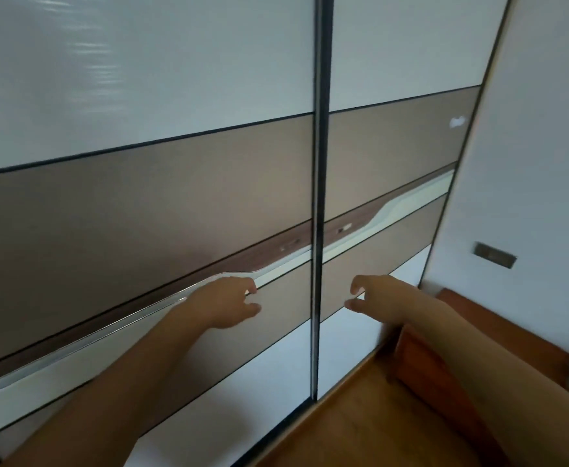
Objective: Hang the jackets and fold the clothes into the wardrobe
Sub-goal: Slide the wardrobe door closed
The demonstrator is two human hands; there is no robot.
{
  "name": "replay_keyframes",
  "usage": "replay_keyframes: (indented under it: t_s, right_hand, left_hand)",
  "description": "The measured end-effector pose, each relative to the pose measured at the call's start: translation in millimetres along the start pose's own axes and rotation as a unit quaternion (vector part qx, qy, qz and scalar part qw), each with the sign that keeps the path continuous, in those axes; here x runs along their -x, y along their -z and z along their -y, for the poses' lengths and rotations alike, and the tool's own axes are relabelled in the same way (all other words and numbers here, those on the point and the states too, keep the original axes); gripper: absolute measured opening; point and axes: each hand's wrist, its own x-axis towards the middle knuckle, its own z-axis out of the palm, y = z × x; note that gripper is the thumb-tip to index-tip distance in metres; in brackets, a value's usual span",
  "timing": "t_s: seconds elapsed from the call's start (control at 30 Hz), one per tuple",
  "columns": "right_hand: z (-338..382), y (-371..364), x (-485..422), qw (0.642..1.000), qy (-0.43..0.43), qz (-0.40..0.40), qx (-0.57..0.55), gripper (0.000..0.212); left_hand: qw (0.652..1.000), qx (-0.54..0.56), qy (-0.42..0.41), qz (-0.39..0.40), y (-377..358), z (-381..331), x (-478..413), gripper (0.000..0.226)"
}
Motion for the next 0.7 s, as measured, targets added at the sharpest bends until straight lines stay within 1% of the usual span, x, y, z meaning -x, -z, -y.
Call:
replay_keyframes:
  t_s: [0.1, 0.23, 0.37, 0.47, 0.6, 0.7]
  right_hand:
    - [-57, 13, 6, 1.0, -0.021, -0.012, -0.002, 0.044]
    - [-137, 31, 9, 0.999, -0.046, -0.008, -0.004, 0.041]
    - [-209, 53, 1, 0.997, -0.072, 0.018, -0.033, 0.036]
    - [-248, 65, -13, 0.996, -0.079, 0.03, -0.029, 0.035]
    - [-286, 74, -47, 0.995, -0.085, 0.038, -0.019, 0.034]
    - [-309, 77, -80, 0.997, -0.068, 0.021, -0.019, 0.041]
  left_hand:
    - [1.0, 0.007, -0.02, 0.012, -7, -56, -34, 0.045]
    - [0.999, 0.017, -0.046, 0.019, -21, -137, -79, 0.047]
    - [0.998, 0.029, -0.049, 0.033, -38, -203, -120, 0.05]
    - [0.997, 0.031, -0.047, 0.044, -43, -236, -146, 0.048]
    - [0.998, 0.016, -0.044, 0.047, -45, -259, -183, 0.049]
    - [0.998, 0.003, -0.041, 0.056, -48, -269, -218, 0.05]
